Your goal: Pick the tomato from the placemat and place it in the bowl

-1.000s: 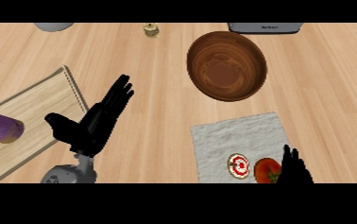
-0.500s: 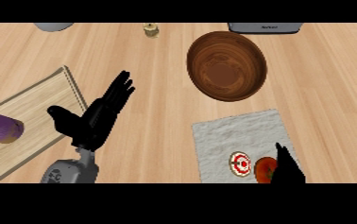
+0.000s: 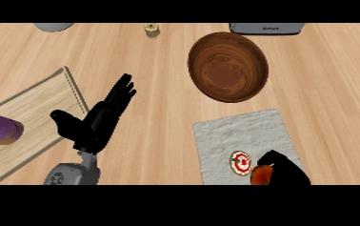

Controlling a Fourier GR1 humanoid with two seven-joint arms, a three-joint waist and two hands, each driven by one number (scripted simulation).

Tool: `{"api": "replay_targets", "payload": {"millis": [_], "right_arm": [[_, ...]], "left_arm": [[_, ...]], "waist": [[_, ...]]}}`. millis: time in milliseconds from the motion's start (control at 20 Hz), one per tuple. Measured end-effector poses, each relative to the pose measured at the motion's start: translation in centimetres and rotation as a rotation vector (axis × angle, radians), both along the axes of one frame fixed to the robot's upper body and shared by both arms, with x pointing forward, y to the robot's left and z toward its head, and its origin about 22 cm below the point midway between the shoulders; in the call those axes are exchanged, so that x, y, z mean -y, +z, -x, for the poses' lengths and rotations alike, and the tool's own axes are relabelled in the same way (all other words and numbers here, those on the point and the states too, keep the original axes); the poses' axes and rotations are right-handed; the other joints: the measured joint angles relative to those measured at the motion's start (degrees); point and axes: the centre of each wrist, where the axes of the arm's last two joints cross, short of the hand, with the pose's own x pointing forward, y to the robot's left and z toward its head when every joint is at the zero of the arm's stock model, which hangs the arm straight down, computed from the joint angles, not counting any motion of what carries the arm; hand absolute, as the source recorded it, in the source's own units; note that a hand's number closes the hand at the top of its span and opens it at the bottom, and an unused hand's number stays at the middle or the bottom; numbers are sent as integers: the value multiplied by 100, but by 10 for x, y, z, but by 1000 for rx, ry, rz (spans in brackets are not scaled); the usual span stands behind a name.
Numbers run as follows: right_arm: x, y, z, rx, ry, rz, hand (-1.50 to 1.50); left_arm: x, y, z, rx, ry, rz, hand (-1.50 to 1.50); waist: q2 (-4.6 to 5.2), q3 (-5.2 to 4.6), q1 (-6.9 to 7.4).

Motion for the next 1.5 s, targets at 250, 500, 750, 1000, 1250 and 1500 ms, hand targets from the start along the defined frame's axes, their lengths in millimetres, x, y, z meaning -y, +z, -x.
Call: {"api": "replay_targets", "payload": {"millis": [250,500,750,1000,1250,1500], "right_arm": [[2,-1,-5,0,15,29,150],[-11,0,-5,7,13,107,150],[-69,10,-30,-70,213,176,150],[-115,38,-60,-48,378,220,150],[-148,78,-74,65,475,220,150],[-169,124,-84,226,508,258,150]], "left_arm": [[0,-6,-2,4,0,1,0],[-1,-1,1,2,-2,2,0],[6,3,-4,13,-51,-1,0],[18,6,-7,14,-76,-1,0],[20,4,-7,7,-79,3,0],[15,2,-11,-5,-63,0,0]], "waist": [[3,7,2],[-1,3,10],[74,17,285],[91,28,441],[62,32,455],[19,24,384]]}}
